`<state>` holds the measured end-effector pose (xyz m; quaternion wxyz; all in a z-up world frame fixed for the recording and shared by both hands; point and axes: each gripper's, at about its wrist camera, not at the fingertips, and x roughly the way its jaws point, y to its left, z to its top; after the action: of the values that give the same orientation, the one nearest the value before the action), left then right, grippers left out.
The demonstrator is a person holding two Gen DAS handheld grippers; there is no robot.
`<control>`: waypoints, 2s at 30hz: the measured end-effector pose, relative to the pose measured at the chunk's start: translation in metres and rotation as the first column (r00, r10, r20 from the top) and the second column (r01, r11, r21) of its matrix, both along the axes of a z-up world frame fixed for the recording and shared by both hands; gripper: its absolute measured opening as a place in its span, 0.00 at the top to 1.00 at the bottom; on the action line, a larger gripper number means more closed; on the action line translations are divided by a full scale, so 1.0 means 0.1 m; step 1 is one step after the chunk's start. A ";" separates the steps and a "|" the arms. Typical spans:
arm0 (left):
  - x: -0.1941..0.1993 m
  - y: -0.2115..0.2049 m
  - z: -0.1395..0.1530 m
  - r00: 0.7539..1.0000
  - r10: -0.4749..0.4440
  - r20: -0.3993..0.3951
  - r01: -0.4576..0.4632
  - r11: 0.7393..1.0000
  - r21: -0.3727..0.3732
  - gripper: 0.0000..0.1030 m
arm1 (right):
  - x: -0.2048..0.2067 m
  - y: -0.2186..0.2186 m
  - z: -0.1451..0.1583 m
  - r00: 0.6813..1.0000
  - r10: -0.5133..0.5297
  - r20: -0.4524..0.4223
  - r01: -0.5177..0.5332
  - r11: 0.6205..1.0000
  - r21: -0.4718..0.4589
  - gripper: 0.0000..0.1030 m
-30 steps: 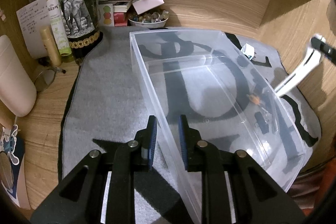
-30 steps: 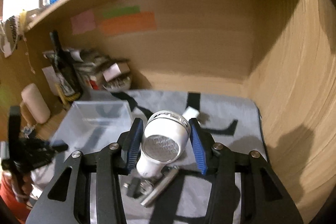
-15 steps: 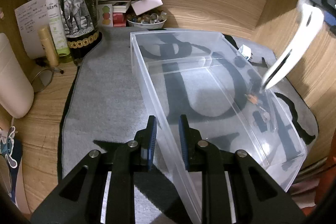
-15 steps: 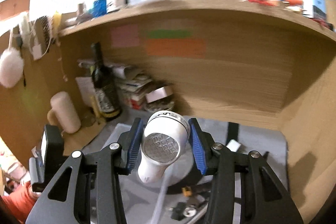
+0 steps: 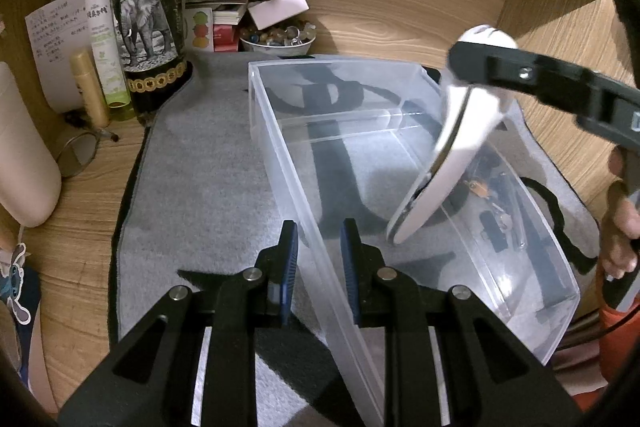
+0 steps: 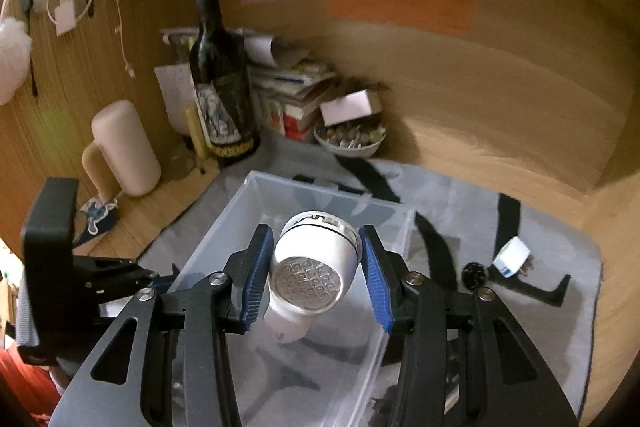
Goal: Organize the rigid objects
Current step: 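Lift the white device with the right gripper and release it into the clear box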
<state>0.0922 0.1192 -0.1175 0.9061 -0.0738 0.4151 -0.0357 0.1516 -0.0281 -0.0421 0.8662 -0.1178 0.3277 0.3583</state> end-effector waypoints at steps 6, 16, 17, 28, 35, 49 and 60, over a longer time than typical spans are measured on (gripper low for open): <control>-0.01 0.00 0.00 1.000 -0.003 0.001 0.003 1.000 0.001 0.79 | 0.14 0.05 -0.04 0.998 0.032 -0.051 -0.033 0.999 -0.027 0.60; 0.00 -0.01 0.00 1.000 -0.001 0.000 0.001 1.000 0.000 0.79 | 0.29 0.23 -0.48 0.988 0.057 -0.147 -0.084 0.980 -0.179 0.61; 0.00 -0.01 0.00 1.000 -0.001 0.000 0.001 1.000 -0.001 0.79 | 0.30 0.24 -0.48 0.987 0.062 -0.148 -0.089 0.979 -0.186 0.63; 0.02 0.01 0.01 1.000 -0.004 -0.003 0.004 1.000 -0.008 0.78 | 0.22 0.19 -0.34 0.991 0.069 -0.110 -0.089 0.979 -0.183 0.60; 0.02 0.03 0.01 1.000 -0.002 -0.011 0.002 1.000 -0.010 0.78 | 0.07 -0.06 -0.04 0.999 0.041 -0.030 -0.043 0.995 -0.094 0.32; 0.01 0.02 -0.02 1.000 0.002 -0.022 -0.002 1.000 0.001 0.78 | 0.03 -1.00 0.18 0.979 -0.195 0.063 0.199 0.979 -0.052 0.24; 0.02 0.00 -0.07 0.999 0.010 -0.047 -0.009 1.000 0.010 0.78 | 0.23 -1.45 -0.64 0.938 -0.324 -0.122 0.302 0.939 -0.167 0.24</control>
<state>0.0946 0.1193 -0.1245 0.8966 -0.0724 0.4360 -0.0276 0.1745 -0.1729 -0.1064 0.8746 -0.1002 0.4309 0.1986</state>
